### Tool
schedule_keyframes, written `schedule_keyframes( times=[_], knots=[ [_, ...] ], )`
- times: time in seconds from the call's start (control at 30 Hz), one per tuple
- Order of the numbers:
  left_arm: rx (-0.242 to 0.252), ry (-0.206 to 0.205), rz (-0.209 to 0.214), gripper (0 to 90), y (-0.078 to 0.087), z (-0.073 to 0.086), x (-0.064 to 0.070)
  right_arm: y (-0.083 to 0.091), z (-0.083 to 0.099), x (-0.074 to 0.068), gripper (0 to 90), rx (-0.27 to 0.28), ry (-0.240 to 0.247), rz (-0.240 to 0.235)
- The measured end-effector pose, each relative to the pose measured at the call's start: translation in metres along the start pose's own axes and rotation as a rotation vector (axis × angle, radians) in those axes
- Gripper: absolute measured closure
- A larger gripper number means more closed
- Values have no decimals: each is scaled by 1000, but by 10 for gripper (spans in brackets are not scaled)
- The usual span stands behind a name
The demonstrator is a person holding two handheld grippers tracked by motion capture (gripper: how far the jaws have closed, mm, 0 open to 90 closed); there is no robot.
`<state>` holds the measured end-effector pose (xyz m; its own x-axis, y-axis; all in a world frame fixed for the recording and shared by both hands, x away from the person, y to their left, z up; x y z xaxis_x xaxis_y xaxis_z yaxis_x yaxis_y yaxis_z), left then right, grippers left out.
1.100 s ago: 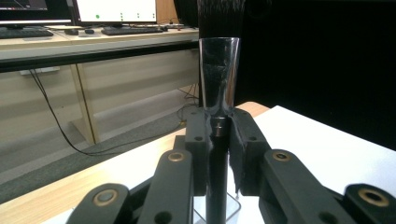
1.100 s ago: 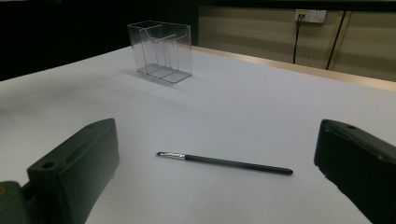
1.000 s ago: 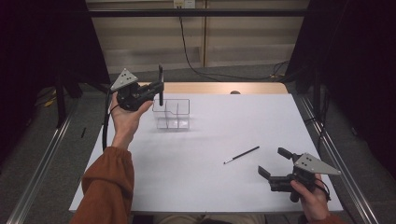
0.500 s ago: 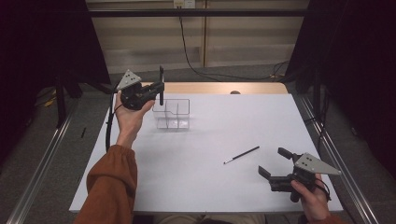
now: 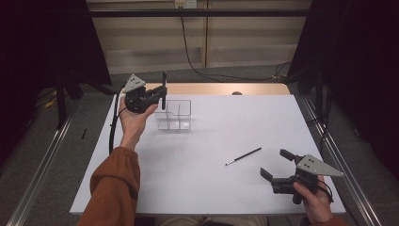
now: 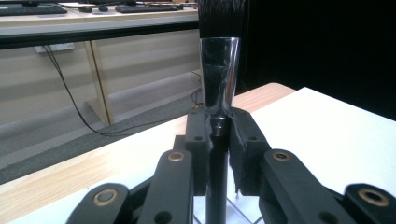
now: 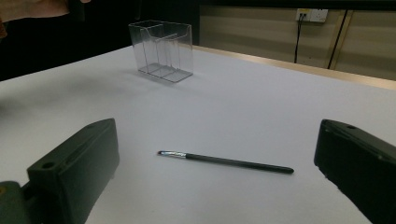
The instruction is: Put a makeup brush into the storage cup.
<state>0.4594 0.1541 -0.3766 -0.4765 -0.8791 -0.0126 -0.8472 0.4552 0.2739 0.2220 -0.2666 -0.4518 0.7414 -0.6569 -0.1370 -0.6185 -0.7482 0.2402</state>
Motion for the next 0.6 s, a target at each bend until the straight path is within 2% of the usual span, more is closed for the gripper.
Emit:
schedule_keyframes(
  times=[0.17,0.6],
  knots=[
    [-23,-7,-15,790,-3,7,-5,0,0,0,0,0,0,0],
    [-57,12,-22,790,-10,26,-13,0,0,-1,0,0,-1,-1]
  ],
)
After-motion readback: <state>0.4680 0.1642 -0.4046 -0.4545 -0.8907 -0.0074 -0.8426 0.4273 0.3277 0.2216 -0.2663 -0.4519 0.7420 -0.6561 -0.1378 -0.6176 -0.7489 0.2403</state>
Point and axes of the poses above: each handheld gripper's, and its own axes: y roughly backward along the jaws, z roughly out of its underside, x roughly to its right, the point moved 3 cm from there along -y, roughly forward along the jaws, and after that the axes turned 15 degrees about -z, right-handed, at the moved point
